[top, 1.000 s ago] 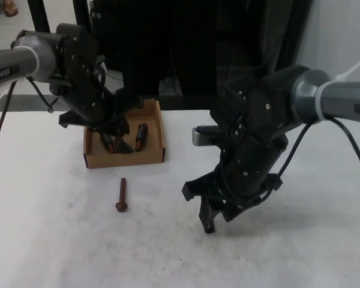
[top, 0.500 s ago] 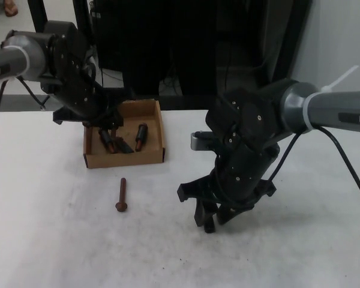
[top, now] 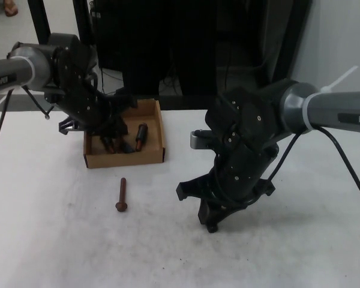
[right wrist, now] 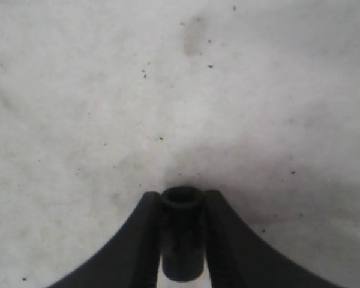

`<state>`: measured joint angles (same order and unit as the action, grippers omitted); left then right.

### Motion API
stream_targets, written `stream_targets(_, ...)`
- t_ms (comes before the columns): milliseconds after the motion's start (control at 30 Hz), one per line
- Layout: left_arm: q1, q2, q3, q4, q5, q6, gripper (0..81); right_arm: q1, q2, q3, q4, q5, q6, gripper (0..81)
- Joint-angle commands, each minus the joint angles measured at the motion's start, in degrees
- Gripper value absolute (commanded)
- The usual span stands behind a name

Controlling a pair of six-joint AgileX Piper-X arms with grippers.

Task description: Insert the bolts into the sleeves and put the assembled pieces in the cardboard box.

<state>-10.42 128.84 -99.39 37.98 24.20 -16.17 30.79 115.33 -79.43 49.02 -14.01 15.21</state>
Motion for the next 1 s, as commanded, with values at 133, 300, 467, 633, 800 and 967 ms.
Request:
stream_targets(133, -0.14, -0.36, -0.42, -0.07, 3.33, 0.9, 37.9, -0.25, 0.23, -0.59, 0.76, 0.01, -2.35, 0.3)
stream_targets(300, 0.02, -0.65, -0.42, -0.07, 3.78, -1.81, 54.8, -0.25, 0.23, -0.59, 1.64, -0.35, -2.37, 0.3)
stream_targets(467, 0.84, -2.55, -0.42, -0.07, 4.88, -2.61, 49.8, -0.25, -0.17, -0.59, 1.89, -0.45, -3.55, 0.3)
stream_targets(633, 1.57, -6.77, -0.42, -0.07, 4.6, 4.2, 46.1, -0.25, -1.63, -0.59, 1.78, -0.11, -4.39, 0.3)
stream_targets(800, 1.66, -12.07, -0.42, 0.88, 4.44, 8.55, 43.4, -0.25, -3.9, -0.59, 1.77, 0.01, -5.17, 0.3)
stream_targets(967, 0.79, -16.35, -0.42, 7.21, 4.44, 17.05, 39.8, -0.25, -7.31, -0.59, 1.37, 0.2, -5.17, 0.3)
